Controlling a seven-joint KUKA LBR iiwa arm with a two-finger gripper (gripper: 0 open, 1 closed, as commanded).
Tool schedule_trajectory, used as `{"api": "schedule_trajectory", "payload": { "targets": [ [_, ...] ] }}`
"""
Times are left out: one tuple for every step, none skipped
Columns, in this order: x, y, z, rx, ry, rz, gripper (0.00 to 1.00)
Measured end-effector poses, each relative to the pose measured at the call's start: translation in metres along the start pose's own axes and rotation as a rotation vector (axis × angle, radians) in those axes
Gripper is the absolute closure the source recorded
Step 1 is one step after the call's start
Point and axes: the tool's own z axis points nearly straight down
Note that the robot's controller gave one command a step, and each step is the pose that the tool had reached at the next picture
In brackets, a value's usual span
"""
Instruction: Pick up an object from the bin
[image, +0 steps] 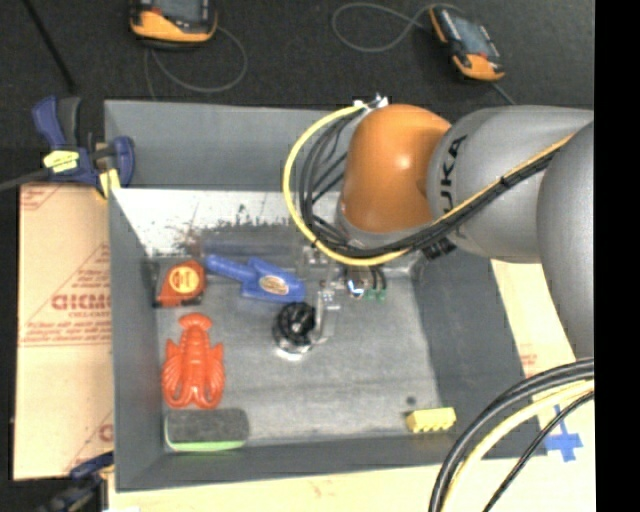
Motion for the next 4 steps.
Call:
{"api": "schedule_trajectory", "payload": {
  "targets": [
    [-0.001,0.0,-0.005,0.0,-0.006,0.001,0.0],
    [0.004,-0.001,0.049,-0.001,-0.014,0.027,0.0],
    [0.005,0.001,0.094,-0.001,-0.007,0.036,0.0],
    [0.005,0.001,0.096,-0.001,-0.011,0.037,0.0]
  ]
}}
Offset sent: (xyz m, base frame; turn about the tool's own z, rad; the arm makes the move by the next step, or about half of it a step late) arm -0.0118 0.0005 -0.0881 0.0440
